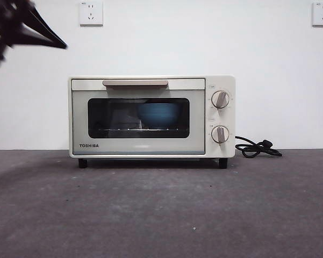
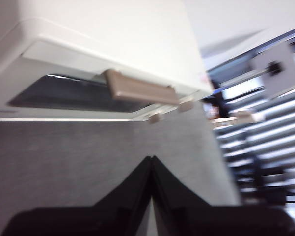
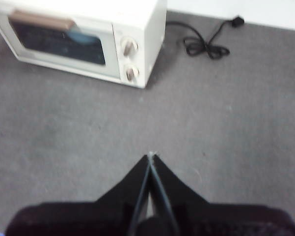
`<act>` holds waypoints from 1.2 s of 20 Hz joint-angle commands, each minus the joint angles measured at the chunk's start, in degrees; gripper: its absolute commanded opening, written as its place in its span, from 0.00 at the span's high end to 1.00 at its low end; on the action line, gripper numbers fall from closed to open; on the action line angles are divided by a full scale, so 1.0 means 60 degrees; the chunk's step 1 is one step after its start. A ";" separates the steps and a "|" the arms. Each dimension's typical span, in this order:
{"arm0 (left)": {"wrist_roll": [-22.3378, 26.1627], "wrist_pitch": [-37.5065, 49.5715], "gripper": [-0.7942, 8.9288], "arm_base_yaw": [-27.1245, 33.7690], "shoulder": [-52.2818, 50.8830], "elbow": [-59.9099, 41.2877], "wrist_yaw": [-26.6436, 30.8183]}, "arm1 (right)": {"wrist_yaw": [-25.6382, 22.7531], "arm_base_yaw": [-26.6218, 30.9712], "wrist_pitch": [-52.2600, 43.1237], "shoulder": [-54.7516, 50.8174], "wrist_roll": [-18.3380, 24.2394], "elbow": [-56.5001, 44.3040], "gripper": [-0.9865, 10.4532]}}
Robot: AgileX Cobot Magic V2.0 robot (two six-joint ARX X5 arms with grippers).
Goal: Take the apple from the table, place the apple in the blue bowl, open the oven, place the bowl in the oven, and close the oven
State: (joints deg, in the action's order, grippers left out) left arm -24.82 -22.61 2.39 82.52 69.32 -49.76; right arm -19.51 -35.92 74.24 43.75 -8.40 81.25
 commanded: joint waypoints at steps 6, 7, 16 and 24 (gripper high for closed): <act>0.4047 -0.3242 0.92 -0.0036 -0.2925 -0.0029 0.3399 | -0.0011 -0.0007 0.0743 -0.0007 -0.0106 -0.0087 0.91; 0.4240 -0.3493 0.92 -0.0036 -0.3472 -0.0029 0.3727 | -0.0011 -0.0007 0.0743 -0.0007 -0.0106 -0.0087 0.91; 0.4313 -0.4546 0.92 -0.0029 -0.7067 -0.0029 0.4368 | -0.0015 -0.0007 0.0743 -0.0007 -0.0106 -0.0087 0.91; 0.5610 -0.4288 0.92 -0.0029 -0.6652 -0.0033 0.4521 | -0.0113 -0.0007 0.0743 -0.0004 -0.0106 -0.0087 0.91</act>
State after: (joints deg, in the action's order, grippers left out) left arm 5.26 -48.80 2.28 42.68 69.32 -22.79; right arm -19.84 -35.92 77.60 43.75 -8.40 81.23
